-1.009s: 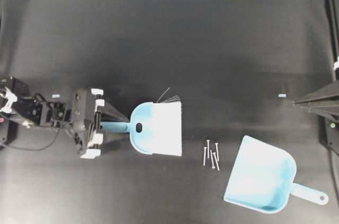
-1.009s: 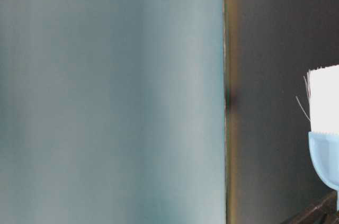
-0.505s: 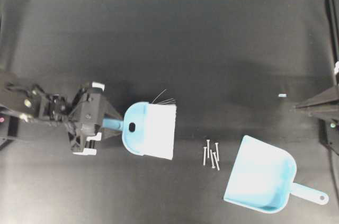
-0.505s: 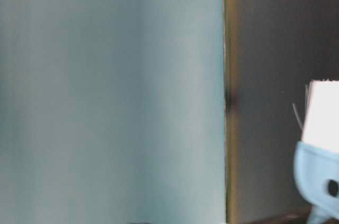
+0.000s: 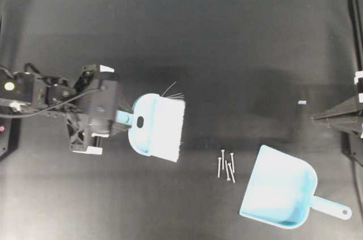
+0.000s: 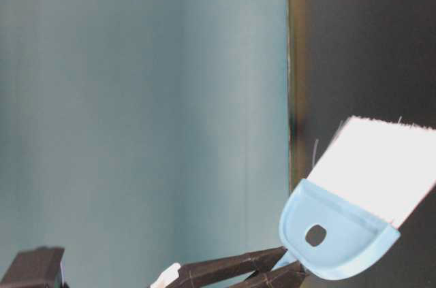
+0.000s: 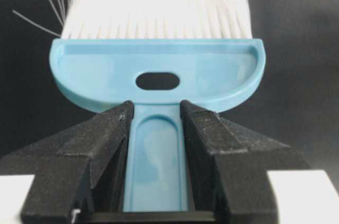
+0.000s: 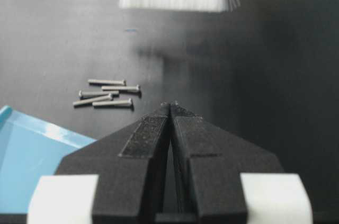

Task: Hold the dustpan with a person, while the left arm uses a hand brush to gather the screws into the dustpan.
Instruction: 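Lift the brush with the left gripper and swing it toward the screws, then sweep the brush rightward across the screws toward the held dustpan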

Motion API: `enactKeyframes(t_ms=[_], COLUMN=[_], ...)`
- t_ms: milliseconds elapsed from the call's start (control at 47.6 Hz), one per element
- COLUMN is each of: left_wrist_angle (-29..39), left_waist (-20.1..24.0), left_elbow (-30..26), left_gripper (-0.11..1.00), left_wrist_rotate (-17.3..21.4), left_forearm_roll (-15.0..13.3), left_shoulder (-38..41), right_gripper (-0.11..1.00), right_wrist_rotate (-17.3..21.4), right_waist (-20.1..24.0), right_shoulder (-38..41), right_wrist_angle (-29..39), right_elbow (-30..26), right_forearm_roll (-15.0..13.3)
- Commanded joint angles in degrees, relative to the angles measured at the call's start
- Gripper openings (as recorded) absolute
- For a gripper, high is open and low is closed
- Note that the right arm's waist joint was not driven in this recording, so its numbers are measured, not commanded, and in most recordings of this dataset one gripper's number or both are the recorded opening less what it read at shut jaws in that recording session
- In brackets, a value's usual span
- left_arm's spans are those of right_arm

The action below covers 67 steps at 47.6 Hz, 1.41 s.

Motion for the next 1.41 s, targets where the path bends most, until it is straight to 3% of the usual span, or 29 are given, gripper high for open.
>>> enactKeyframes(t_ms=[0, 273, 378, 483, 820, 925, 1051, 1387], left_wrist_angle=[5.36, 23.03, 33.40, 39.02, 43.77, 44.30, 43.33, 35.95], left_waist=[-1.05, -1.32, -0.70, -0.26, -0.35, -0.53, -0.44, -1.41], left_elbow=[-4.22, -15.47, -21.18, -25.84, -33.75, -36.21, -38.58, -40.25], left_gripper=[0.30, 0.30, 0.30, 0.30, 0.30, 0.30, 0.30, 0.30], left_wrist_rotate=[-0.18, 1.32, 5.10, 8.70, 10.46, 12.66, 14.77, 15.12], left_forearm_roll=[0.09, 0.18, 0.44, 0.44, 0.44, 0.44, 0.44, 0.44], left_shoulder=[1.14, 5.98, 8.00, 10.72, 21.80, 24.08, 25.22, 27.60], right_gripper=[0.00, 0.00, 0.00, 0.00, 0.00, 0.00, 0.00, 0.00], right_wrist_rotate=[-0.44, -0.44, -0.44, -0.44, -0.44, -0.44, -0.35, -0.35], right_waist=[0.00, 0.00, 0.00, 0.00, 0.00, 0.00, 0.00, 0.00], right_shoulder=[-0.26, -2.02, -2.29, -2.37, -2.64, -2.64, -2.72, -2.99], right_wrist_angle=[-0.44, -0.44, -0.26, -0.26, -0.26, -0.26, -0.18, -0.18], right_elbow=[-0.26, -0.09, 0.00, 0.00, 0.09, 0.00, 0.00, 0.09], right_forearm_roll=[-0.09, -0.09, -0.09, -0.09, -0.09, -0.09, -0.09, -0.09])
